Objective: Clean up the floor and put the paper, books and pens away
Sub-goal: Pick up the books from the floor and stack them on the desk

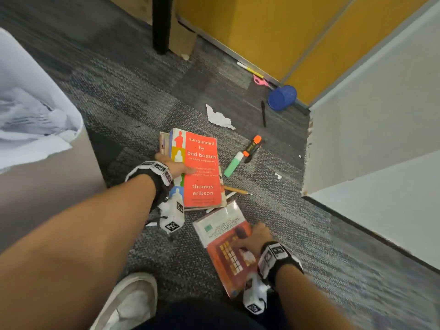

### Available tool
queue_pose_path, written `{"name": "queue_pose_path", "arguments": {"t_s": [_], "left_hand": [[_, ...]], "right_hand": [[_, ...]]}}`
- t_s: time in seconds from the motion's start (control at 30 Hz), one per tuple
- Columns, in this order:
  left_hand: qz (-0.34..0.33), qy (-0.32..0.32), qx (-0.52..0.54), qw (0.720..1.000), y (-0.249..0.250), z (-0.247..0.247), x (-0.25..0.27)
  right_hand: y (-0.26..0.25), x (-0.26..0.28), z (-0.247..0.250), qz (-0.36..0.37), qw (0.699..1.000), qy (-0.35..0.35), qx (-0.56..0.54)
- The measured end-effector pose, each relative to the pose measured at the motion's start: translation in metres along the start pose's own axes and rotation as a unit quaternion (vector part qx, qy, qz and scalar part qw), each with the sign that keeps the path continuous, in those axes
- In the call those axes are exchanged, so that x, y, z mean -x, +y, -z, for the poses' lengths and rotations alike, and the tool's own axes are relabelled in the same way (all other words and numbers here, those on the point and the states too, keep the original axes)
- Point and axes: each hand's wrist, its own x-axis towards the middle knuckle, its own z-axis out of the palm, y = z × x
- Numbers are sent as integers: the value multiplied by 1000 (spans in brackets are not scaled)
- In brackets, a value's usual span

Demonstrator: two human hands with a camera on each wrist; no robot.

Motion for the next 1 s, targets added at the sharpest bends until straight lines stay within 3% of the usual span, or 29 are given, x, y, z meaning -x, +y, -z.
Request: {"name": "queue_pose_path", "arguments": {"t_s": [0.1,0.23,0.3,0.37,0.47,0.57,0.67,0.83,0.9,1.0], "left_hand": [[2,8,-18,1000,-3,-3,-3],[8,3,2,1000,-3,-1,-3],[12,-2,-10,1000,-4,0,-6],[10,-3,-25,1000,-3,2,-2],[12,-7,-26,1000,-6,2,-8],[5,-22,-10,1000,-3,1,0],[9,-29,-3,1000,-4,0,-3],[-2,-44,29,999,1,6,-6],[11,-33,28,999,2,14,-12],[10,-40,3,999,-4,15,-22]], "right_hand": [[-1,5,5,28,990,-66,-125],[-21,11,53,116,983,-126,-66],[-29,13,88,150,984,-92,2],[-34,18,124,163,986,-44,-2],[-38,32,173,194,977,34,-81],[-46,45,198,247,937,54,-241],[-65,55,198,312,897,52,-310],[-97,60,171,415,849,92,-313],[-100,49,149,405,859,110,-295],[-103,29,112,309,903,102,-279]]}}
